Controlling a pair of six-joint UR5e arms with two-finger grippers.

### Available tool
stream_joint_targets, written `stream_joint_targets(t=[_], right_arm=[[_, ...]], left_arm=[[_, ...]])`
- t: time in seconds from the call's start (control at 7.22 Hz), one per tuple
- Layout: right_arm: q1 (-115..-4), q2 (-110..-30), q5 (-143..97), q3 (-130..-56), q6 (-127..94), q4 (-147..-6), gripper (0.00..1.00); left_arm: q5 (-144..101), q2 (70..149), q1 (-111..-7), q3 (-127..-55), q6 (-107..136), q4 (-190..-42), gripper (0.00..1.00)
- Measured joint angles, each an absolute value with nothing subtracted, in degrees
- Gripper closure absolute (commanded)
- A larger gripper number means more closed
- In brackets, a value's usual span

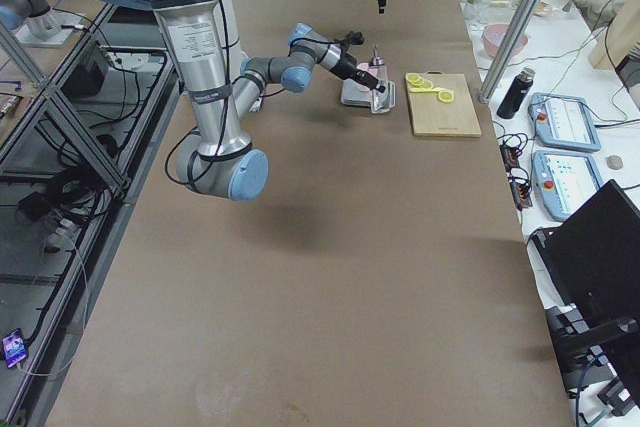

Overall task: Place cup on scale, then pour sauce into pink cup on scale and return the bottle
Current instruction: 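Carry the bottle with the right gripper above the pink cup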

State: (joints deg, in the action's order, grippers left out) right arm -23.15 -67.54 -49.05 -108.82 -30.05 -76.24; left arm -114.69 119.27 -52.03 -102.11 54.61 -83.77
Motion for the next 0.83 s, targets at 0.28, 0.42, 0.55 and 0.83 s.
stream_joint_targets(t=[0.28,0.42,0.55,0.83], right_arm=[[-21.27,-66.98,-42.38,-107.44,-26.34,-79.21,1.0],[-20.71,-66.79,-38.95,-105.25,-24.94,-79.59,1.0],[-20.45,-66.57,-36.48,-103.01,-23.61,-79.68,1.0],[-20.37,-65.69,-33.81,-100.55,-18.46,-79.77,1.0]], left_arm=[[-114.75,117.1,-53.86,-101.81,49.62,-83.85,0.01],[-114.77,116.63,-54.38,-101.22,48.2,-83.9,0.01],[-114.78,116.45,-54.71,-100.53,47.21,-83.92,0.01],[-114.79,116.38,-55.34,-99.61,46.23,-83.99,0.01]])
